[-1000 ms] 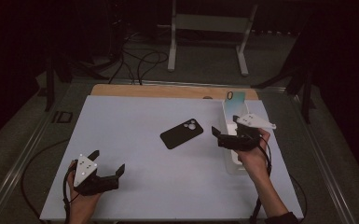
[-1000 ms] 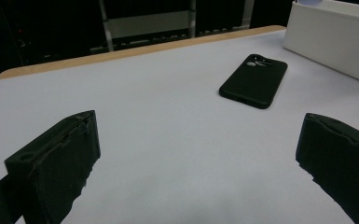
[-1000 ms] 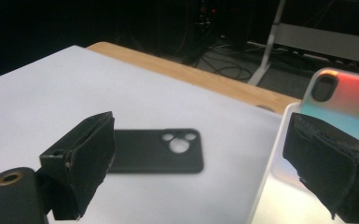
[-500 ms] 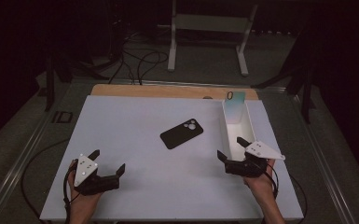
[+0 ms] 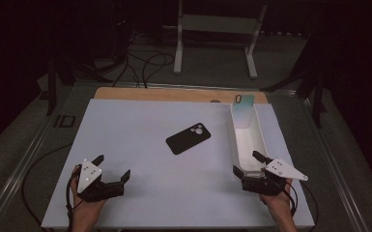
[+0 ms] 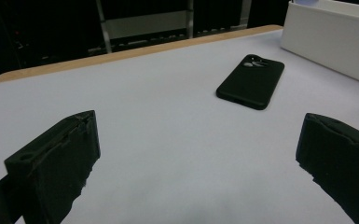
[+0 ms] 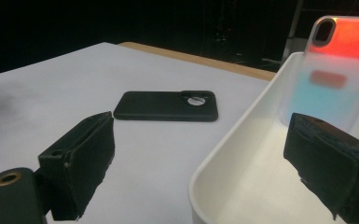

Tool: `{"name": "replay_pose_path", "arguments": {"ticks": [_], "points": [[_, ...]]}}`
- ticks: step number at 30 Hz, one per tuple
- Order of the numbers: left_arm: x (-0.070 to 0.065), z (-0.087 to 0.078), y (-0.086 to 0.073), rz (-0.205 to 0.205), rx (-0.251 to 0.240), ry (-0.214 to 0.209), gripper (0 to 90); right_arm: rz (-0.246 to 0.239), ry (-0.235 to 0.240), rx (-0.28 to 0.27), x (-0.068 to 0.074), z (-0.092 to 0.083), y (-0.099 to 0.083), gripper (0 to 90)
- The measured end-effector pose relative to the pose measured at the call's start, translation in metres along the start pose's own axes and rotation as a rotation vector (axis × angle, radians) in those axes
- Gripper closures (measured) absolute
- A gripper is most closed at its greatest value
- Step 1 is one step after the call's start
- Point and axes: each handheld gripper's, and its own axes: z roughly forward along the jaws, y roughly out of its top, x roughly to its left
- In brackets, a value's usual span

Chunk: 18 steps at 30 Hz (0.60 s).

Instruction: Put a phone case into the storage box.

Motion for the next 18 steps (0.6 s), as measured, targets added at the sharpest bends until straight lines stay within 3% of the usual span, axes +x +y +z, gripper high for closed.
{"name": "replay_pose_path", "arguments": {"ticks": [6, 10, 13, 18], "points": [[-0.002, 0.002, 0.003, 0.009, 0.006, -0.011, 0.1, 0.003, -0.005, -0.004, 0.000, -0.001, -0.001, 8.6], [-0.003, 0.006, 0.010, 0.011, 0.005, -0.038, 0.1, 0.002, -0.014, 0.002, -0.001, 0.000, -0.002, 8.6], [-0.003, 0.008, 0.016, -0.014, 0.000, -0.082, 0.1, 0.004, -0.014, 0.002, -0.001, 0.000, -0.002, 8.6], [-0.007, 0.019, 0.027, 0.033, 0.026, -0.100, 0.1, 0.013, -0.019, 0.001, -0.003, 0.000, -0.002, 8.6]]}}
